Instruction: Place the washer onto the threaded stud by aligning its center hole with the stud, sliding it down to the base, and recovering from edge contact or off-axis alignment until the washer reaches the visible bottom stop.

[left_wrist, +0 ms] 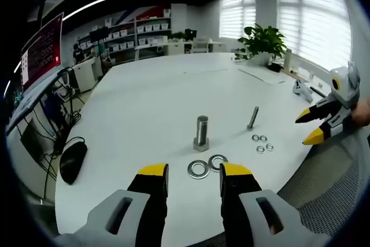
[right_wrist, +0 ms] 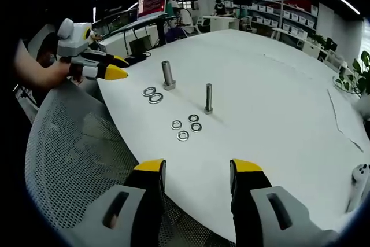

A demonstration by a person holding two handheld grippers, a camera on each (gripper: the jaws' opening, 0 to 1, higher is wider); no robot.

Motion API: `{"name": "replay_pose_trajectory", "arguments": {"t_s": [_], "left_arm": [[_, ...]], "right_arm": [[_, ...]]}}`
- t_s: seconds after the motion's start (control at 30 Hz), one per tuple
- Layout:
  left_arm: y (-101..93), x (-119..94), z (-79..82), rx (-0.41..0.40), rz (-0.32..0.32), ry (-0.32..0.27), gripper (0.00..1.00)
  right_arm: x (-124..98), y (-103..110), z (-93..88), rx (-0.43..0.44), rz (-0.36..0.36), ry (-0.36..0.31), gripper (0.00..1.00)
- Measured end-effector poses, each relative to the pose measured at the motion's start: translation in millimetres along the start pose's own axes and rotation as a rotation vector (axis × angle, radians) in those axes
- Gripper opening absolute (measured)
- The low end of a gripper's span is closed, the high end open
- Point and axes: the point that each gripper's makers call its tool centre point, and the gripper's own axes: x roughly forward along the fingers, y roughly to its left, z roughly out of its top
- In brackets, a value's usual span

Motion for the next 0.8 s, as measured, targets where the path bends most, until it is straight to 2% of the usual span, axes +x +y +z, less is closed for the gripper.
{"name": "replay_pose_trajectory", "arguments": {"t_s": [0.23, 0.47, 0.8], "left_arm": [[0.1, -0.9, 1.6, -0.004, -0.002, -0.010, 0.33], [-3.7, 0.9, -3.4, 0.006, -0.021, 0.018, 0.33], [-3.1, 1.5, -5.9, 0.000, -0.021, 0.030, 0.32]], "right_arm": [[0.8, 0.8, -1.9, -0.003, 0.002, 0.012, 0.46], [2.2, -2.3, -6.9, 0.005, -0.011, 0.040, 0.46], [0.9, -3.0, -6.4, 0.018, -0.015, 0.037, 0.46]]}}
